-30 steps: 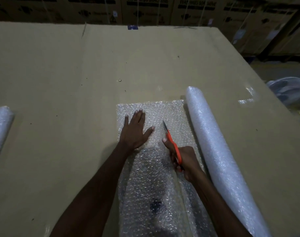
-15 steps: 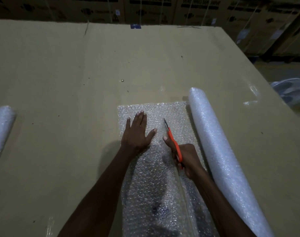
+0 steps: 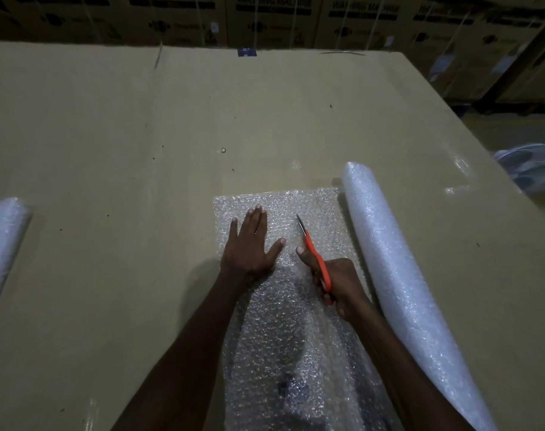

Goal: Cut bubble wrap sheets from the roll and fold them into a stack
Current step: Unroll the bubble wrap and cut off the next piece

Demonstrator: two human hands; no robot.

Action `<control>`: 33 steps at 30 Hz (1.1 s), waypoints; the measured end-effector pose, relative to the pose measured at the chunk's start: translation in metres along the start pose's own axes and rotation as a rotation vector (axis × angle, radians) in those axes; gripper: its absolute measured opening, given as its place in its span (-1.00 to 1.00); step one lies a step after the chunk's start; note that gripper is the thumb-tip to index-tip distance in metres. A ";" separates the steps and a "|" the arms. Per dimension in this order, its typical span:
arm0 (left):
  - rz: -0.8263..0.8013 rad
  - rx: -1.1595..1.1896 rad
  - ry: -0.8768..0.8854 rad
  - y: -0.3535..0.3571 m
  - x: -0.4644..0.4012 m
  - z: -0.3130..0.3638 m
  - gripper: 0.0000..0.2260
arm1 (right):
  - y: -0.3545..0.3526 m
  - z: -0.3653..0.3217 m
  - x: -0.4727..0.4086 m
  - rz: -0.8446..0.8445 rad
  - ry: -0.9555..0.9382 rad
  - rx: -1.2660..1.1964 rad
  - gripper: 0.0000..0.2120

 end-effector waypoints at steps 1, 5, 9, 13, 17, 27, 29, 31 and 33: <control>0.001 0.000 -0.001 0.000 0.000 0.000 -0.23 | 0.000 0.001 0.000 0.001 0.005 -0.004 -0.48; 0.008 0.003 0.001 0.001 0.001 0.000 -0.25 | 0.001 0.001 0.002 -0.004 0.011 -0.014 -0.49; 0.006 0.008 -0.001 0.000 0.003 0.001 -0.26 | 0.002 -0.007 -0.002 0.000 0.002 -0.032 -0.50; -0.001 0.023 0.000 -0.001 0.002 0.000 -0.27 | 0.004 -0.008 -0.007 0.009 0.006 -0.009 -0.50; 0.007 0.037 0.002 0.000 0.003 0.001 -0.24 | 0.003 -0.001 -0.004 0.005 0.020 -0.022 -0.49; 0.115 0.044 0.059 -0.026 -0.034 0.002 -0.32 | -0.002 -0.006 -0.002 -0.032 0.057 -0.010 -0.50; 0.085 0.009 0.052 -0.023 -0.039 -0.001 -0.29 | -0.001 -0.008 -0.003 -0.029 0.055 -0.022 -0.50; 0.018 -0.029 0.031 -0.015 -0.038 -0.008 -0.22 | 0.000 -0.011 -0.005 -0.020 0.047 -0.021 -0.50; -0.003 -0.033 0.020 -0.009 -0.035 -0.014 -0.20 | 0.002 -0.014 -0.008 -0.017 0.036 -0.017 -0.49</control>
Point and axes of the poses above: each hand's wrist, its own x-axis away from the middle knuckle, its own y-axis out of the palm, z = x × y, the point moved 3 cm from there along -x, towards the middle knuckle, and after that the axes turned 11 degrees about x, right-handed, at the moved point
